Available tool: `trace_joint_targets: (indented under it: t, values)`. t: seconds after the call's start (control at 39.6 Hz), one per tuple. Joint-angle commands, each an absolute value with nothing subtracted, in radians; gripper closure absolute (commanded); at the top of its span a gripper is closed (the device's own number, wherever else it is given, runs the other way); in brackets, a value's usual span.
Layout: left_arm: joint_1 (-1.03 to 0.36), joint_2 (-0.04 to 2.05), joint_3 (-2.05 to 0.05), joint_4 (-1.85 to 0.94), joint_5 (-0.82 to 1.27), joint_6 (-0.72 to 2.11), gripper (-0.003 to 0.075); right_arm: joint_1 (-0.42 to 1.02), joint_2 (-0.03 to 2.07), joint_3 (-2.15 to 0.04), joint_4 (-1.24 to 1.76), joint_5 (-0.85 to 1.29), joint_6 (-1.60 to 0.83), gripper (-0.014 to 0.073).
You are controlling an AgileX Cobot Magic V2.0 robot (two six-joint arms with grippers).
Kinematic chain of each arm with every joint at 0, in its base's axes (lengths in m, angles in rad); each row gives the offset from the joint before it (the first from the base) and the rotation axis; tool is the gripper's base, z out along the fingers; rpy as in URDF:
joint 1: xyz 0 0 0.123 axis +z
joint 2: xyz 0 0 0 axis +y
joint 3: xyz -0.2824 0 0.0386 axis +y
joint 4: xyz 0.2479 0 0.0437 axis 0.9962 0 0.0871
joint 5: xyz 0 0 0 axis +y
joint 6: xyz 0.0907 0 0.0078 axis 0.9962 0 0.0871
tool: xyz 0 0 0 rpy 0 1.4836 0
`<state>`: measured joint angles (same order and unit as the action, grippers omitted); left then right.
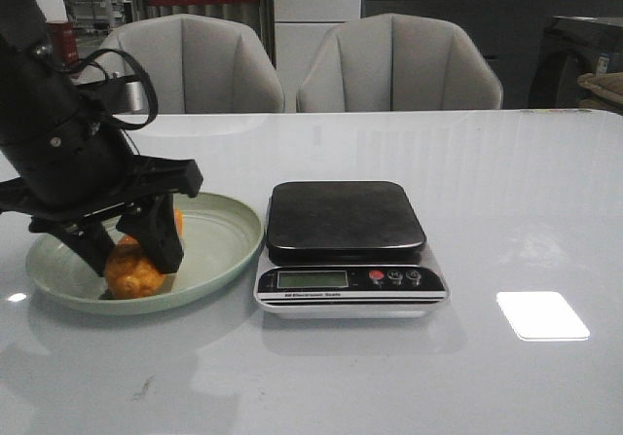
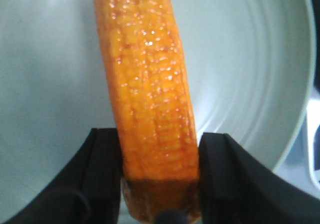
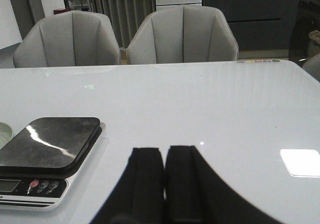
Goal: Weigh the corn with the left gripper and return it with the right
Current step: 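Lower the left gripper onto the orange corn cob and grasp it, then lift the corn with the left gripper and carry it onto the scale, then open the left gripper and raise it away from the corn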
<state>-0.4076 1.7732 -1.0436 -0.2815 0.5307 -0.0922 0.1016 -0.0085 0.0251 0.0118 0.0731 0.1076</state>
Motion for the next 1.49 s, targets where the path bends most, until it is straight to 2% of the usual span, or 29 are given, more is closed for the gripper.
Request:
trace_joint_targets:
  t: [0.0,0.1,0.4,0.68,0.73,0.83,1.01,1.06,1.29,1.46]
  values:
    - [-0.415,1.736,-1.098,-0.344,0.512,-0.1,0.0566,0.103,-0.029,0.036,0.011,-0.009,0.099,0.0438]
    - [-0.422,1.736,-1.149,-0.348,0.535,-0.095,0.0608,0.103,-0.029,0.036,0.011,-0.009,0.099,0.0438]
    - [-0.544,1.757,-1.309,-0.348,0.479,-0.093,0.0606,0.103,-0.029,0.036,0.011,-0.009,0.099,0.0438]
    - [-0.64,1.888,-1.428,-0.39,0.469,-0.093,0.0596,0.103,-0.029,0.036,0.011,-0.009,0.099,0.0438]
    - [-0.649,1.906,-1.445,-0.397,0.469,-0.093,0.0578,0.103,-0.029,0.036,0.011,-0.009,0.099,0.0438]
    - [-0.653,1.943,-1.476,-0.42,0.469,-0.093,0.0491,0.103,-0.029,0.036,0.011,-0.009,0.099,0.0438]
    - [-0.657,1.972,-1.505,-0.441,0.471,-0.093,0.0232,0.103,-0.029,0.036,0.011,-0.009,0.099,0.0438]
    - [-0.657,1.972,-1.506,-0.45,0.473,-0.093,0.0189,0.103,-0.029,0.036,0.011,-0.009,0.099,0.0438]
    - [-0.657,1.922,-1.535,-0.462,0.537,-0.093,0.0187,0.103,-0.029,0.036,0.011,-0.009,0.099,0.0438]
    - [-0.657,1.834,-1.522,-0.354,0.601,-0.093,0.0188,0.103,-0.029,0.036,0.011,-0.009,0.099,0.0438]
